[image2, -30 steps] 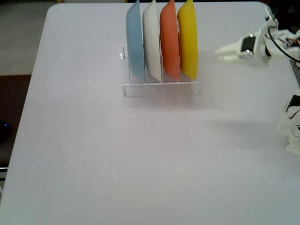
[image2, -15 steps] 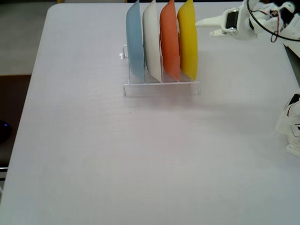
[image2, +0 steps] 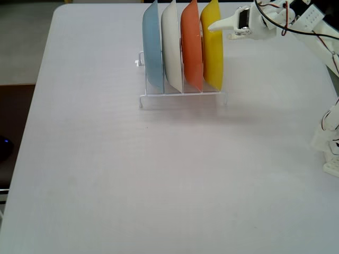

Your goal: Could you take three plates?

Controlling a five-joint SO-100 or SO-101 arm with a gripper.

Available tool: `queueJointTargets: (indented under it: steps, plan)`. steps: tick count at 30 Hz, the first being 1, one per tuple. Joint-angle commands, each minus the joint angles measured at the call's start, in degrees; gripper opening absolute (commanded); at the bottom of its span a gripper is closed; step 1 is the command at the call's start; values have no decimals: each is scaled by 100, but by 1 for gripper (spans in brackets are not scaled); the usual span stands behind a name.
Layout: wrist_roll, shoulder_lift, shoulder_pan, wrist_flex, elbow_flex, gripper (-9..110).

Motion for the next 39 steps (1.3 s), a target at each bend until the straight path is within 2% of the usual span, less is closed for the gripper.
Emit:
queueJointTargets:
  steps: [1, 4, 5, 14, 20, 26, 31, 39]
  plan:
    - [9, 18, 53, -9, -492, 21]
    - [79, -62, 53, 9, -624, 3]
    - [97, -123, 35, 97, -747, 0]
    - [79, -563, 0, 1195, -2918, -1]
    - [703, -246, 26, 1608, -3955, -1]
    - [1222, 633, -167, 1644, -3955, -1]
    - [2145, 1670, -422, 1714, -3340, -1]
    - [3419, 3050, -1925, 1389, -2171, -1]
